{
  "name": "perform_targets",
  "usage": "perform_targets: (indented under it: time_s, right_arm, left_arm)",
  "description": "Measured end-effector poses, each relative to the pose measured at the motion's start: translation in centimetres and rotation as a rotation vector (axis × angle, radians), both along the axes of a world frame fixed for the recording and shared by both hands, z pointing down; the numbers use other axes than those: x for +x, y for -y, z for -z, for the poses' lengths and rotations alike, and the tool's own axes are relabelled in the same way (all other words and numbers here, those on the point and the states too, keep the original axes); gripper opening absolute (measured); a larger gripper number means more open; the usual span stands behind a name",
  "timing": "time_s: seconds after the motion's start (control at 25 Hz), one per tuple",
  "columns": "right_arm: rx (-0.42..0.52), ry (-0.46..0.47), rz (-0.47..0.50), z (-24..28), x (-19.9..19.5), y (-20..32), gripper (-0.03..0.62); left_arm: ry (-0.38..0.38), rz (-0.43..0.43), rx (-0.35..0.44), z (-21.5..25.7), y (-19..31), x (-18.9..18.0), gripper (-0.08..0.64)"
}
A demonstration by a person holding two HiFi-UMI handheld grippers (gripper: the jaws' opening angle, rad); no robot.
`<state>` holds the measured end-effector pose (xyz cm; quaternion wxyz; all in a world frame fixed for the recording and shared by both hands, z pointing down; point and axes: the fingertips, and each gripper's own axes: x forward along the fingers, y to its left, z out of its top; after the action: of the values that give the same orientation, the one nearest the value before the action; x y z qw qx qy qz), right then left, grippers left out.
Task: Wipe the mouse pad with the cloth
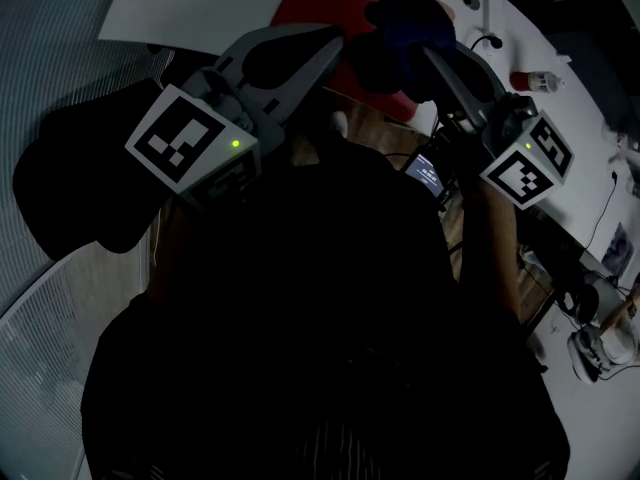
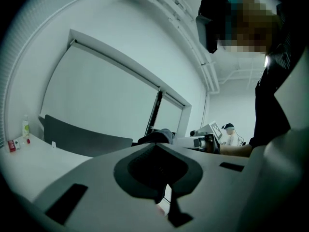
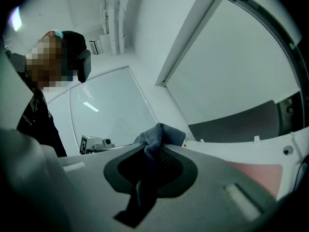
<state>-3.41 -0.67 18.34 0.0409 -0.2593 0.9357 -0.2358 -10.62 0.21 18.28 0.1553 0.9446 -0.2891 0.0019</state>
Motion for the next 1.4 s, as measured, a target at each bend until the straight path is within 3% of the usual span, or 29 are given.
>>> perform_targets:
  time_s: [0.16, 0.36, 0.6, 0.84, 0.96, 1.16, 1.32, 1.4]
  right_arm:
    - [-0.042, 0.067, 0.003, -0.4, 3.0, 4.9, 0.037]
    - [-0.057, 0.073, 0.037, -2.0, 4.2, 6.4, 0.037]
    - [-0.096, 0.113, 0.024, -4.0, 10.3, 13.5, 0.037]
    - [-0.12, 0.131, -0.051, -5.8, 12.0, 15.2, 0.037]
    - [-0.144, 0.129, -0.085, -6.7, 13.3, 14.6, 0.037]
    - [-0.194, 0.026, -0.187, -8.5, 16.0, 13.9, 0.037]
    - [-0.254, 0.079, -0.261, -8.4, 17.0, 14.4, 0.037]
    - [-0.247, 0.053, -0.275, -8.8, 17.2, 15.0, 0.037]
  left_arm:
    - [0.0, -0.024, -0.029, 0.1, 4.2, 3.6, 0.006]
    - [0.028, -0.008, -0.054, -1.1, 5.9, 5.0, 0.006]
    - [0.1, -0.021, -0.123, -2.0, 11.1, 9.7, 0.006]
    - [0.223, -0.07, -0.184, -3.8, 12.7, 10.2, 0.006]
    - [0.214, -0.108, -0.195, -4.5, 13.2, 11.6, 0.006]
    - [0.194, -0.238, -0.2, -7.3, 13.6, 14.2, 0.006]
    - [0.184, -0.293, -0.258, -9.7, 14.8, 15.3, 0.006]
    - [0.193, -0.301, -0.246, -10.8, 16.1, 15.9, 0.006]
